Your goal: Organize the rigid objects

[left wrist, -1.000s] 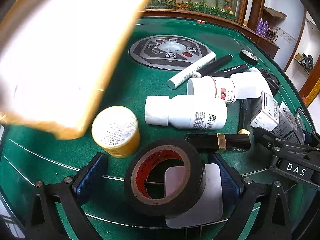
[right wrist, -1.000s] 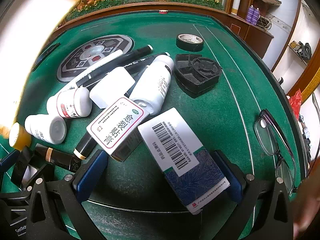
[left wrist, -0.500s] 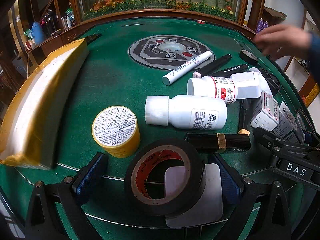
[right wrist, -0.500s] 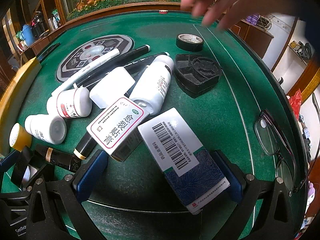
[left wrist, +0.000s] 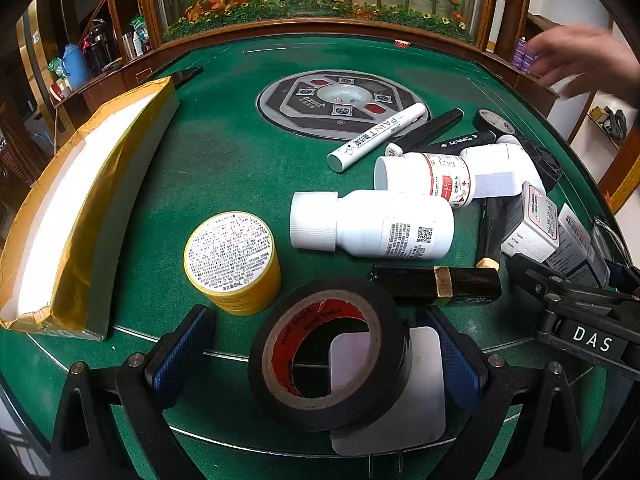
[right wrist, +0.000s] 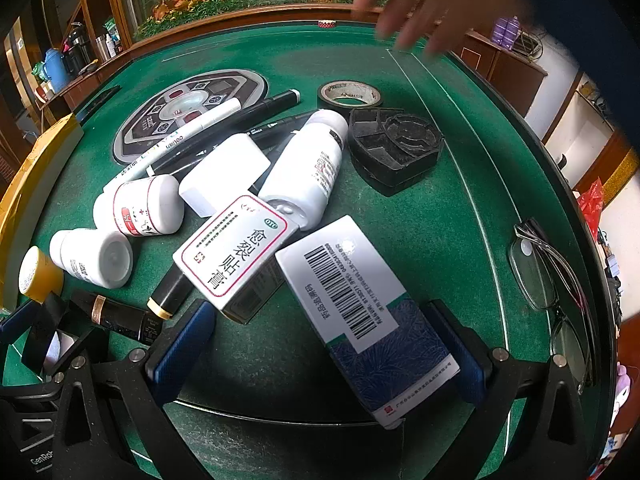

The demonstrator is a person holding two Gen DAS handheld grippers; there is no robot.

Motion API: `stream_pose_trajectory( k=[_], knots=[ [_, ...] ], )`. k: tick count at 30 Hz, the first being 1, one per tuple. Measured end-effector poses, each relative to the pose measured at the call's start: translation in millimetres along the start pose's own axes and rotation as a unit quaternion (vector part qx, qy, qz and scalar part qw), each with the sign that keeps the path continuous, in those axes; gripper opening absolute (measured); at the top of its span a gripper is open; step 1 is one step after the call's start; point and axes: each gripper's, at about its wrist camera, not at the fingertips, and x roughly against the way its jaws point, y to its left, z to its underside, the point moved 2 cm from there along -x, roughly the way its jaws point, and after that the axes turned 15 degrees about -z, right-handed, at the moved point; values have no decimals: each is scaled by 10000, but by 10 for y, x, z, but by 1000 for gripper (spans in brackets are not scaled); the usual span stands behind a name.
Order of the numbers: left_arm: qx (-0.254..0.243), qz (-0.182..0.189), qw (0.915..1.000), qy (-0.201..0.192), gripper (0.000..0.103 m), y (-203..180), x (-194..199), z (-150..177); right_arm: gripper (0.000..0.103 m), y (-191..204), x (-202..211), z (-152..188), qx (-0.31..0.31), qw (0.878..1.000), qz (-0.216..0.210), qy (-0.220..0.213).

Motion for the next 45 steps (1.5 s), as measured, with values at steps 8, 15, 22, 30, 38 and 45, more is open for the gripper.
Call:
stream_pose_trajectory(
  k=[8, 15, 22, 30, 38, 45],
  knots=[
    [0, 1, 10000, 0, 103, -2, 1, 0, 103, 2, 5, 6, -52, 10000, 31, -14],
    [0, 0, 10000, -1, 103, -4, 2, 0, 103, -3, 10, 11, -63, 10000, 39, -18],
    [1, 0, 10000, -1, 103, -3, 2, 1, 103, -5, 11, 10, -63, 10000, 38, -17],
    [-1, 0, 10000, -1, 103, -4, 2, -1, 103, -6, 12, 12, -62, 10000, 38, -17],
    [126, -90, 9999, 17, 103, -23, 25, 33, 103, -4, 11, 12, -65, 10000, 39, -18],
    [225, -139, 9996, 35, 103, -43, 43, 18, 103, -2, 21, 27, 125, 9999, -90, 34]
  ],
)
